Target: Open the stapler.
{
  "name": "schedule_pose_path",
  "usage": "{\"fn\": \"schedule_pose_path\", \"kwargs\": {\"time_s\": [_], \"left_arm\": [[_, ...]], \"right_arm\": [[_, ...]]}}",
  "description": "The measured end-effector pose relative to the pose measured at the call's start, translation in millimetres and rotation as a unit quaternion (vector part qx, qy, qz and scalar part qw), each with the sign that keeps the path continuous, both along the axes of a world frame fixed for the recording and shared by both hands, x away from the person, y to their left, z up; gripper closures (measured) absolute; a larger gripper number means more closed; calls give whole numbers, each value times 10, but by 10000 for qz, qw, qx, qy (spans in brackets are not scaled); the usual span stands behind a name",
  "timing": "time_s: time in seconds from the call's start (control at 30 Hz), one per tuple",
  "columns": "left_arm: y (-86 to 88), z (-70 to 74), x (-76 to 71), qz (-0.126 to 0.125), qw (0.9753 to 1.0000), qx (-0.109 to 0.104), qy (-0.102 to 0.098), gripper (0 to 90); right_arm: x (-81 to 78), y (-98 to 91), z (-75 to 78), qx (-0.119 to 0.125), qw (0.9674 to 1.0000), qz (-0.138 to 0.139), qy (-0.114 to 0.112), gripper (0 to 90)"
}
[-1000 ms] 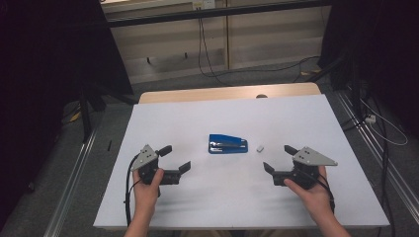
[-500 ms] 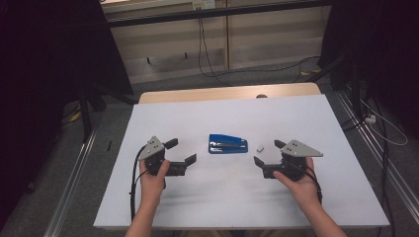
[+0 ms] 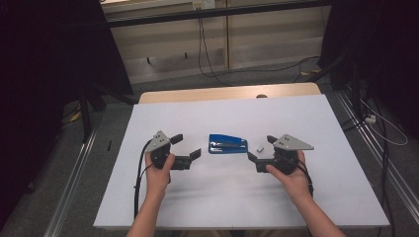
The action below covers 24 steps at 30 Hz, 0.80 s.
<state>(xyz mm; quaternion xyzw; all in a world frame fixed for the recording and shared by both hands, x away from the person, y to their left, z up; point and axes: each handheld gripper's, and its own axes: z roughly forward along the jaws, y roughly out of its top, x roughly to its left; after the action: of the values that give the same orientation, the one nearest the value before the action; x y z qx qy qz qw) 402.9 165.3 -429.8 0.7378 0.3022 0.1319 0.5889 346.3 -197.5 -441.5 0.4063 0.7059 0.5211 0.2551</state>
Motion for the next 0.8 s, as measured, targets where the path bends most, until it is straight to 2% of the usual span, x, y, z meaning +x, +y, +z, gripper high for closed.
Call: {"fn": "schedule_pose_path", "kwargs": {"time_s": [0.1,0.37,0.47,0.6,0.77,0.8], "left_arm": [[-11,-22,43,32,10000,41,31,28],[-105,-34,154,0,9999,85,76,28],[-128,-56,176,75,9999,131,41,32],[-127,-83,203,57,9998,142,95,34],[-121,-107,242,71,9996,87,242,35],[-125,-111,253,62,9995,131,285,35]], "right_arm": [[43,2,27,142,9999,-4,10,83],[121,23,85,193,9998,-14,-73,95],[159,44,91,168,9998,14,-79,108],[206,85,78,149,9999,33,-43,139],[254,157,39,128,9999,98,3,213],[263,174,32,105,9999,130,14,245]]}}
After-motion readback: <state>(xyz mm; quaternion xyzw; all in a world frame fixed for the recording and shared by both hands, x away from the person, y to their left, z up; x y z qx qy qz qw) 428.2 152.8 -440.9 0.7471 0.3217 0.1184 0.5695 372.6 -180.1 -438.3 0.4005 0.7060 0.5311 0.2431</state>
